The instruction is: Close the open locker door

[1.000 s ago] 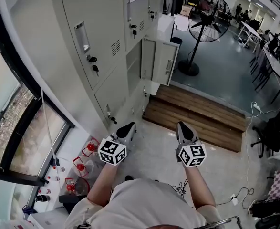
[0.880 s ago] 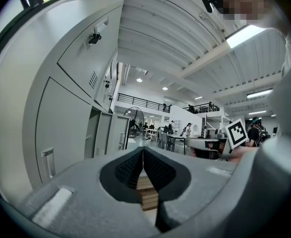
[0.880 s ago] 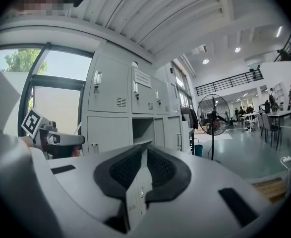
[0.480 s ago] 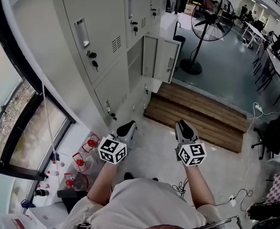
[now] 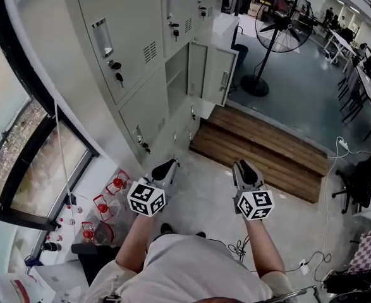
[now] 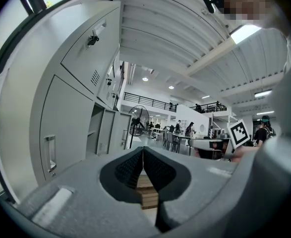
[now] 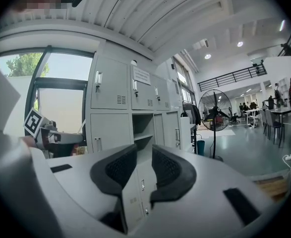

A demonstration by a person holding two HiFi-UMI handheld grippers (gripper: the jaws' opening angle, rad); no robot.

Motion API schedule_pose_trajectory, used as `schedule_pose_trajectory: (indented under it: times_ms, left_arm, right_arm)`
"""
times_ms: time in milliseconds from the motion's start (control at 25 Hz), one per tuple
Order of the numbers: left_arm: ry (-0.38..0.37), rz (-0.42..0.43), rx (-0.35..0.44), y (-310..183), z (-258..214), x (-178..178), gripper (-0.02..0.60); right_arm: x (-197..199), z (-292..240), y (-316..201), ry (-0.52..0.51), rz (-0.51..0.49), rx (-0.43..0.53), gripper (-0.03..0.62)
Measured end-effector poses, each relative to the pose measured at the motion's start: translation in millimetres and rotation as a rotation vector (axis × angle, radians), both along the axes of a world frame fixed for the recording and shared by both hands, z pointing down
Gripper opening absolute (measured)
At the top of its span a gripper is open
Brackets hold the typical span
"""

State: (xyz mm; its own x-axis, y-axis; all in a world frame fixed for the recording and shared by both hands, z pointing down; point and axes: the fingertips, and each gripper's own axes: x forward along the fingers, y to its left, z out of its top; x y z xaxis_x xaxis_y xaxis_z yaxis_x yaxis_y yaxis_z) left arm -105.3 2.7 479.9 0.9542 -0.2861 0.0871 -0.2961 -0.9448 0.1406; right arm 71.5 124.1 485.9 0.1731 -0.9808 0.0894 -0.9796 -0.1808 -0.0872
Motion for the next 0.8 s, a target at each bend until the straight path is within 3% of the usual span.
schedule_pose_trajectory:
  times_ms: [400, 800]
  left_arm:
    - [0.005, -0.065, -0.015, 22.1, 10.0, 1.0, 0.015]
    - [-0.010, -0.055, -0.024, 20.3, 20.8, 18.7, 0.015]
  right_arm:
    - [9.5, 7.3, 19.0, 0.002, -0.058, -0.014, 0.081]
    - [24.1, 13.4, 5.7, -0.010, -0.060, -0.014, 0.081]
